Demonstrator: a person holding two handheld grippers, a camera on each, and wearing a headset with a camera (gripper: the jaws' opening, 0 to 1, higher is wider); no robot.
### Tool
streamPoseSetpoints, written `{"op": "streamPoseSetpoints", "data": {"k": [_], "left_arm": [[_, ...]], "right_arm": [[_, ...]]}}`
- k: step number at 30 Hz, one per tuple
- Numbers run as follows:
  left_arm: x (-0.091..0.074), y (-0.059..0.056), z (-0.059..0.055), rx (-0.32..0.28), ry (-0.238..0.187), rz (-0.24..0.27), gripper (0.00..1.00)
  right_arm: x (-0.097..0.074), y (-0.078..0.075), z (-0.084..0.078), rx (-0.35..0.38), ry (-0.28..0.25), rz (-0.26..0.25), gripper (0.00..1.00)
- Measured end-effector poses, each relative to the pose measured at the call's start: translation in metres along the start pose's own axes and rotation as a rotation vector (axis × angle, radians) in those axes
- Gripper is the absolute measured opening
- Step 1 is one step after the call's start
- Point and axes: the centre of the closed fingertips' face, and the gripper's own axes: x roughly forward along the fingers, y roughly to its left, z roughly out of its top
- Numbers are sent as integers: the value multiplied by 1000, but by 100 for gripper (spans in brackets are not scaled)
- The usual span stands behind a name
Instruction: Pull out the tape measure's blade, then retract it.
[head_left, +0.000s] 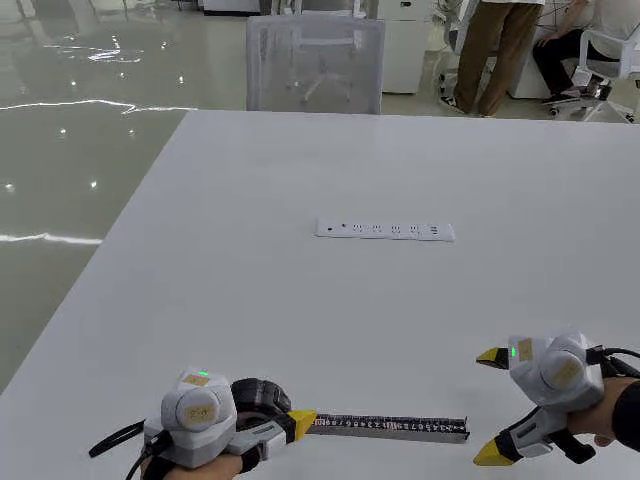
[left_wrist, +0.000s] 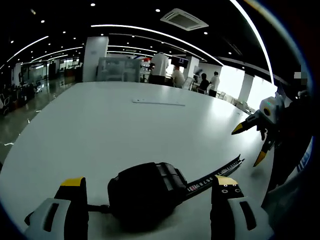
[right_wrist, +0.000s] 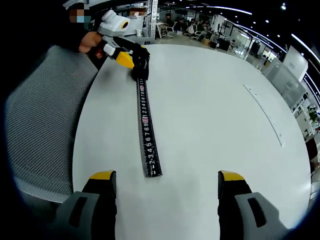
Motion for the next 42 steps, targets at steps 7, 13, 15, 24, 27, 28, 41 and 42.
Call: {"op": "streamPoseSetpoints", "data": {"k": [7, 13, 15, 24, 27, 28, 41, 42], "left_arm": [[2, -1, -5, -13, 9, -10, 98], [2, -3, -9, -20, 28, -19, 95], [1, -4, -10, -16, 32, -22, 94], [1, -3, -11, 1, 37, -22, 89], [1, -4, -10, 4, 34, -23, 87], [1, -4, -10, 6, 32, -21, 87], [6, 1, -12, -107, 49, 34, 67], [7, 0, -14, -120, 56, 27, 67]], "right_arm": [[9, 9, -2, -6, 32, 54, 62], [16, 24, -5, -20, 80, 126, 36], [19, 25, -6, -43, 99, 133, 31], [26, 20, -11, -23, 144, 142, 14], [28, 22, -15, -46, 169, 149, 13], [28, 21, -14, -64, 167, 137, 13], [29, 19, -15, -35, 212, 153, 12], [29, 20, -15, -42, 222, 149, 12]]}}
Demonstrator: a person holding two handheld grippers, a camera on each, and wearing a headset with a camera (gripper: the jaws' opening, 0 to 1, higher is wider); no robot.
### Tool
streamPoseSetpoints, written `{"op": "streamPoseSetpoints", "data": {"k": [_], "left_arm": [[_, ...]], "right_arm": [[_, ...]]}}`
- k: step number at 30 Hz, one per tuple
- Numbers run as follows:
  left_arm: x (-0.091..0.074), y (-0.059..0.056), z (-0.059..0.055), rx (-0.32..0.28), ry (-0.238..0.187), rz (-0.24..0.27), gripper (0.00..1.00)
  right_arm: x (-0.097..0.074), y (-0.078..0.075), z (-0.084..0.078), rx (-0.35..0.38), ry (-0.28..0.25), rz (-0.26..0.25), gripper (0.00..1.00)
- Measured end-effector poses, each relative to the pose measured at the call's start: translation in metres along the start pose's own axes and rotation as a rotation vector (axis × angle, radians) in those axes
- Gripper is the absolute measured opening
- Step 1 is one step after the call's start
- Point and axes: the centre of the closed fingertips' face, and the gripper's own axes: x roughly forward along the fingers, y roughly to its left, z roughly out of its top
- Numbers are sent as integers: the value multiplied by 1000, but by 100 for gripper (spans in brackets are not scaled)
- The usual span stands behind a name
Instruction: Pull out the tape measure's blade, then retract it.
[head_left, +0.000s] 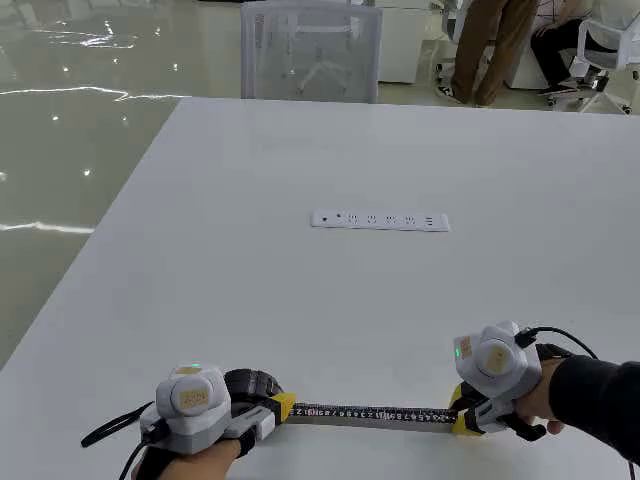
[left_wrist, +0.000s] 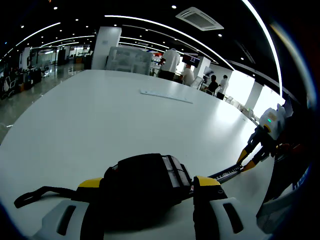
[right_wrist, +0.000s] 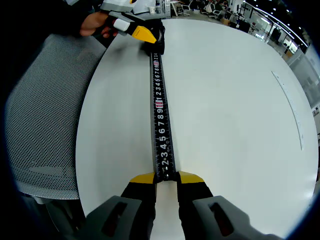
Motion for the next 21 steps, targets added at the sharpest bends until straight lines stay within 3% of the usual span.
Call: {"op": "streamPoseSetpoints", "data": {"k": [6, 8, 13, 21], "left_arm": [[-1, 1, -1, -25, 6, 13, 68], [-1, 5, -3, 0, 17, 37, 65], [-1, 3, -2, 3, 29, 39, 63], [-1, 2, -4, 55, 56, 60, 61]], "right_arm": [[0, 0, 0, 20, 40, -12, 12], [0, 0, 0, 31, 53, -14, 12], [1, -1, -1, 38, 83, -13, 12], [2, -1, -1, 58, 76, -15, 12]]}}
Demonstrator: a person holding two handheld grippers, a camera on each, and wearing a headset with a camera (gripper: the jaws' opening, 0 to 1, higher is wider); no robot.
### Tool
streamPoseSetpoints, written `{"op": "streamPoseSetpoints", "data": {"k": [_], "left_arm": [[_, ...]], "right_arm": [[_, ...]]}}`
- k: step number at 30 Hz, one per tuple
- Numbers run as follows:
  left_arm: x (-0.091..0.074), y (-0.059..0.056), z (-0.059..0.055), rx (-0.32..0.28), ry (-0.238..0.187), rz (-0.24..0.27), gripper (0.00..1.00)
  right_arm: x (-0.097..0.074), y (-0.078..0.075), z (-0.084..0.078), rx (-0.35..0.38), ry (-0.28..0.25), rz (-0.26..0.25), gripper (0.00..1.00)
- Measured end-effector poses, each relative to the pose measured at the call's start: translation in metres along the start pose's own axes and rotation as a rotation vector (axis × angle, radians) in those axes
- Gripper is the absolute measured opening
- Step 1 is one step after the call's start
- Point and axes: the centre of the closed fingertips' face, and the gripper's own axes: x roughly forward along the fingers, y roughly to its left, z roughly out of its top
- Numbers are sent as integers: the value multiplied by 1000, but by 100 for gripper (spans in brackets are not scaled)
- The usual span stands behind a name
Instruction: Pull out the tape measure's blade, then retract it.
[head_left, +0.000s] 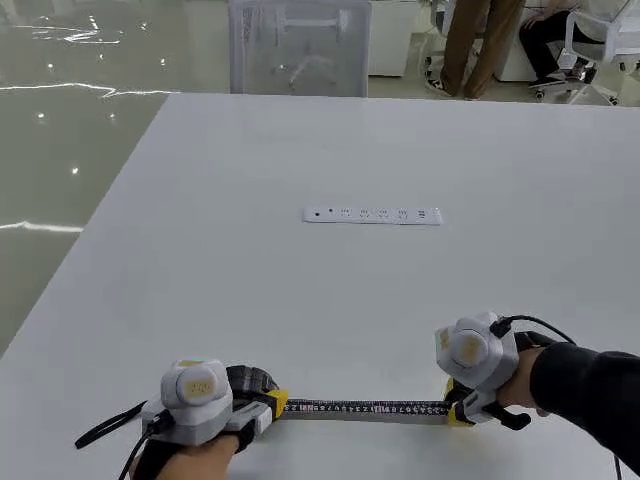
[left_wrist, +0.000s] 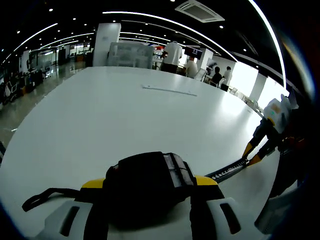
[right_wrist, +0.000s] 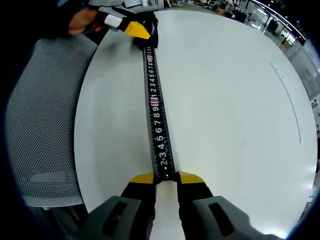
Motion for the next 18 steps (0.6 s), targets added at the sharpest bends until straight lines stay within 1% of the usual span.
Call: {"op": "streamPoseSetpoints", "data": {"k": [2, 4, 5, 7, 8, 9, 10, 11, 18], "left_arm": [[0, 1, 0, 2, -4, -3, 61], [1, 4, -1, -31, 1, -8, 61], [0, 3, -1, -20, 0, -8, 61], [1, 3, 0, -27, 0, -10, 61], [1, 3, 0, -27, 0, -11, 61], [1, 3, 0, -28, 2, -12, 61], [1, 3, 0, -31, 2, -14, 61], [0, 2, 0, -31, 2, -15, 61], [0, 2, 0, -34, 4, -20, 61]], "right_arm": [[0, 0, 0, -1, 2, 0, 12], [0, 0, 1, 0, 2, 0, 12], [1, 0, 1, 0, -1, -1, 12], [0, 1, 1, 0, -9, -4, 12], [1, 1, 2, -36, -16, -16, 12], [1, 1, 4, -79, -37, -26, 12], [0, 3, 2, -62, -51, -23, 12], [0, 3, 2, -43, -56, -23, 12], [2, 2, 8, -43, -48, -19, 12]]}}
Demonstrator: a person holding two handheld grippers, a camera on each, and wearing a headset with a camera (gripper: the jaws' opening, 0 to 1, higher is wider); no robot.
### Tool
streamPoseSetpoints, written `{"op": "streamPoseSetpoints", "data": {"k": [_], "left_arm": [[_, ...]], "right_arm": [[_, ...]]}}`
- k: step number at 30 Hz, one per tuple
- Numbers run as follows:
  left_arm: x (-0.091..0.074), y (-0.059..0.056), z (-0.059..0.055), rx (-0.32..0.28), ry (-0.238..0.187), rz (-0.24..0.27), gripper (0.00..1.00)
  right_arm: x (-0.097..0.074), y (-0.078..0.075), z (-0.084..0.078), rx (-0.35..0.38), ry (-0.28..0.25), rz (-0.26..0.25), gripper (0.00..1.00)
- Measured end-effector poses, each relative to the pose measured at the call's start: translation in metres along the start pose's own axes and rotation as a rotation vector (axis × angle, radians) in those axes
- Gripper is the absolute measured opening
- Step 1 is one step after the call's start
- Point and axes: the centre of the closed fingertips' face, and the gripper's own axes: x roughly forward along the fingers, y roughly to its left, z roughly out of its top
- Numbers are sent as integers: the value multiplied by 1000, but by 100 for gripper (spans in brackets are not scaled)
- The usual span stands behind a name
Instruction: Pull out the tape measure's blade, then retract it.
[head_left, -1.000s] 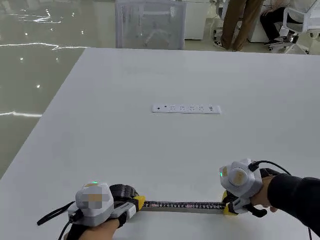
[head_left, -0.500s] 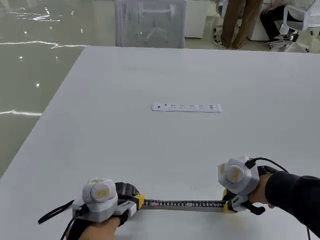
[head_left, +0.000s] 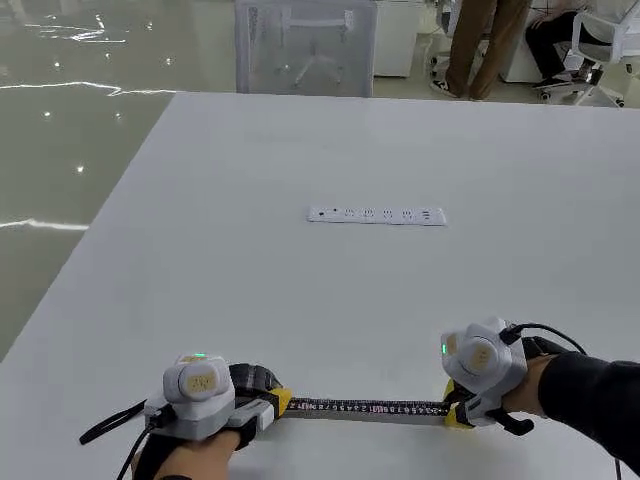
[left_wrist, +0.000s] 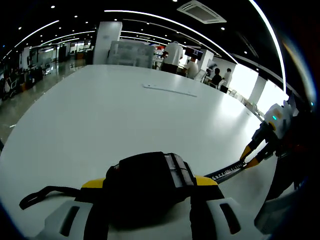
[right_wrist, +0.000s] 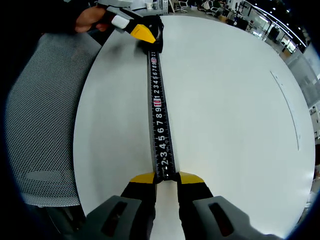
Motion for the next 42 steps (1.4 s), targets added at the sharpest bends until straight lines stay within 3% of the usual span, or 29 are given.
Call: {"op": "streamPoseSetpoints", "data": {"k": [42], "left_arm": [[2, 0, 1, -8, 3, -13, 61]], "right_arm": [[8, 1, 25, 10, -27, 0, 12]]}}
